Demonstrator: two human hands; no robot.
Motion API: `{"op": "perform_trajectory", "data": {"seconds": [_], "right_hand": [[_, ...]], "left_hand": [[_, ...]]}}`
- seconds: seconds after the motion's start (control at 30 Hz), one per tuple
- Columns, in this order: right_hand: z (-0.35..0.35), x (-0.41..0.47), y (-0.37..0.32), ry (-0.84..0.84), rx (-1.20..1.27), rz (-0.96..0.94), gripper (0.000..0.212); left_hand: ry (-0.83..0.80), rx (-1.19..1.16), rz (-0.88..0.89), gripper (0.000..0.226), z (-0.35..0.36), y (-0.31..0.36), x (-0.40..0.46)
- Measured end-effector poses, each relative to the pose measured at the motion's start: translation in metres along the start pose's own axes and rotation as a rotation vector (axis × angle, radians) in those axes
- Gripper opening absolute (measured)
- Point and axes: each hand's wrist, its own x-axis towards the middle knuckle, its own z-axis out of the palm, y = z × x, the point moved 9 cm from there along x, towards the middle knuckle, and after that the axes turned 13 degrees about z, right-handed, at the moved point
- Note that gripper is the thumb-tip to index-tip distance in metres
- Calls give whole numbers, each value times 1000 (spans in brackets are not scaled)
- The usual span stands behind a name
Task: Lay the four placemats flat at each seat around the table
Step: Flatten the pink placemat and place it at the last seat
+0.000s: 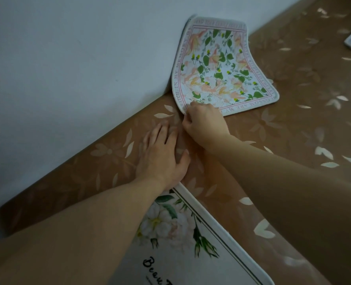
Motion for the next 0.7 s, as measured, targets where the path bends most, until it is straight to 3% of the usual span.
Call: {"op": "perform_trajectory", "data": {"seconds": [0.17,0.43,0.53,0.63,0.7], "right_hand": [[-2,-20,13,-28,-25,32,22],[-17,-115,60,-157,-177,68,48],[-41,-178,90,-149,-138,156,37],[-60,-234,113,-167,-110,247,28],[-75,-263,122,-136,-50,314,24]], "left_hand": [[7,-27,16,74,1,1,0],[48,-59,30,70,-5,6,-3],[96,82,195,55,-20,29,-10],[-7,218,412,43,-26,69,-21],[-85,148,464,41,-30,101,-39]]}}
